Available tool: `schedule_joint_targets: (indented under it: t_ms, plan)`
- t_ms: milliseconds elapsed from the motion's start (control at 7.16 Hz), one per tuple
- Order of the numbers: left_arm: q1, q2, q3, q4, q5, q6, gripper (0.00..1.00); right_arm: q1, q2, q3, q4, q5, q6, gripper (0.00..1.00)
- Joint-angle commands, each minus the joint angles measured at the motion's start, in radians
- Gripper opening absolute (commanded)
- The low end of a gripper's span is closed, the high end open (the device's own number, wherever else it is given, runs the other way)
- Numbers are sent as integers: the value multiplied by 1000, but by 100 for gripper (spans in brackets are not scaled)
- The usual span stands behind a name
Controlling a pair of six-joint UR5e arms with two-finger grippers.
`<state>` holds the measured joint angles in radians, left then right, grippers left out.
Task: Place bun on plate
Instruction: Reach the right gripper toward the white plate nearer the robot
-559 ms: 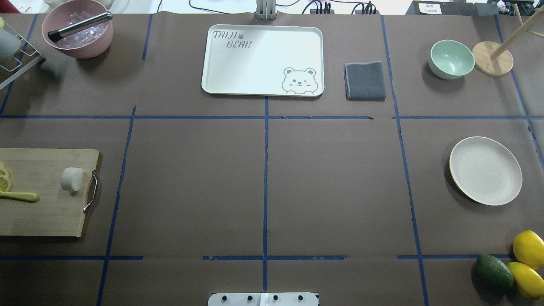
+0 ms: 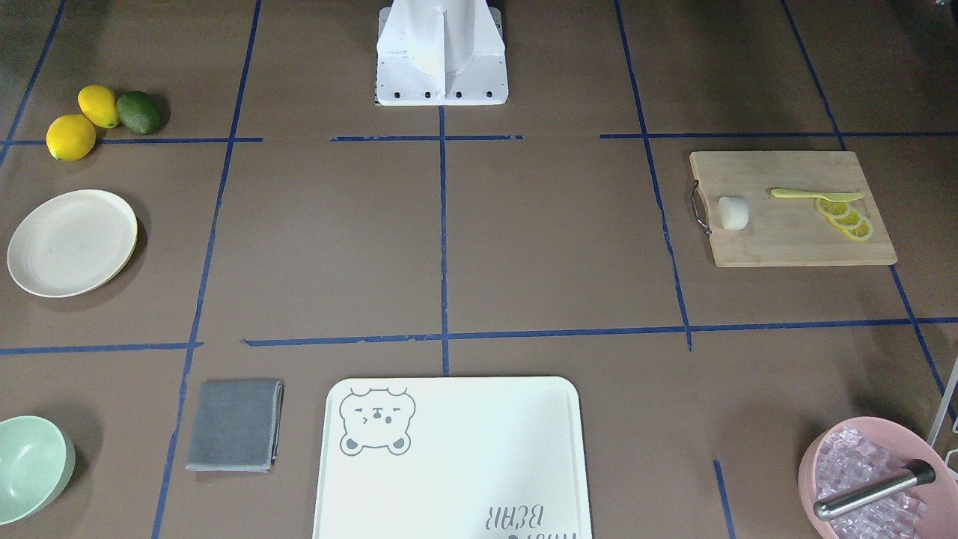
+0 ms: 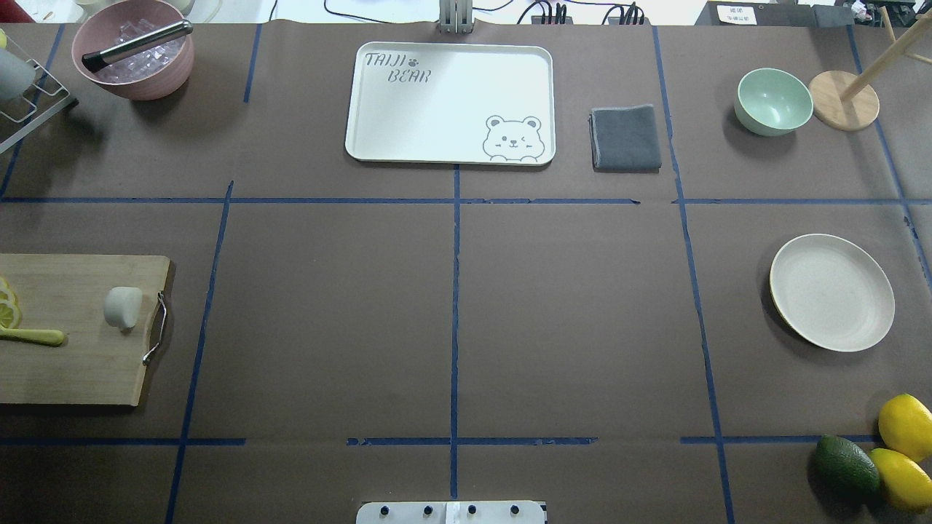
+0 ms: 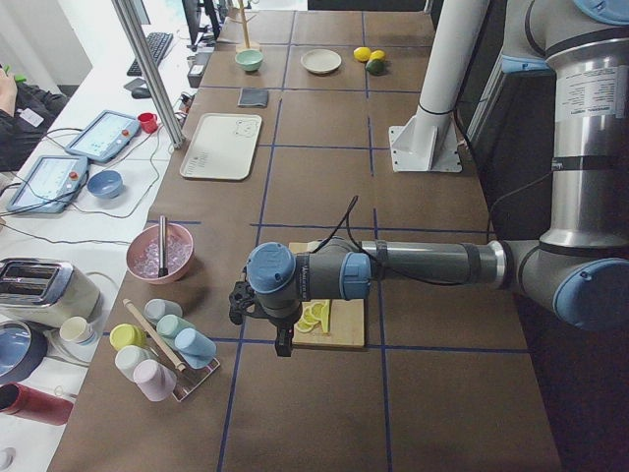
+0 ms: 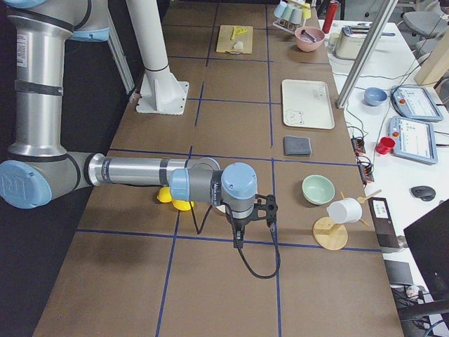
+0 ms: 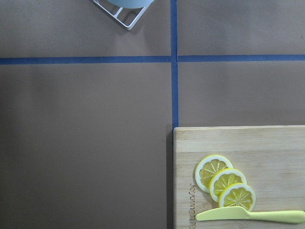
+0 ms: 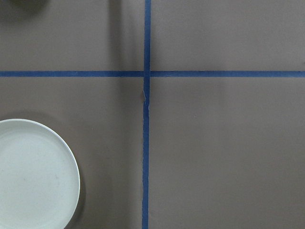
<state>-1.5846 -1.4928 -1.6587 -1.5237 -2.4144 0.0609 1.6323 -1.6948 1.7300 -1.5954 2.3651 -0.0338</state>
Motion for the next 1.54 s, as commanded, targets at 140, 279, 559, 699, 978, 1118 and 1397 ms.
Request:
schedule_joint_targets:
  t_ms: [140,279,559,699,978,1118,1397]
  plan:
    - [-2,0,-1,-7,0,-4,100,-3,35,-4,-2,5,3,100]
    - [-2,0,-4,-9,-2,-6,100,-11,33,-4,2,5,6,100]
    - [0,-1,-9,-12,-2,-9,100,-127,30,-6,116,2,163,100]
    - [0,-1,-9,-12,-2,-9,100,-209,17,-38,275,-3,310,100]
    - [-2,0,-12,-12,-3,-9,100,-335,-5,-143,545,-27,493,100]
    - [0,0,-16,-12,-3,-9,100,-412,-31,-151,692,-70,644,100]
    - [0,0,-18,-12,-3,-9,100,-518,-57,-181,796,-122,741,100]
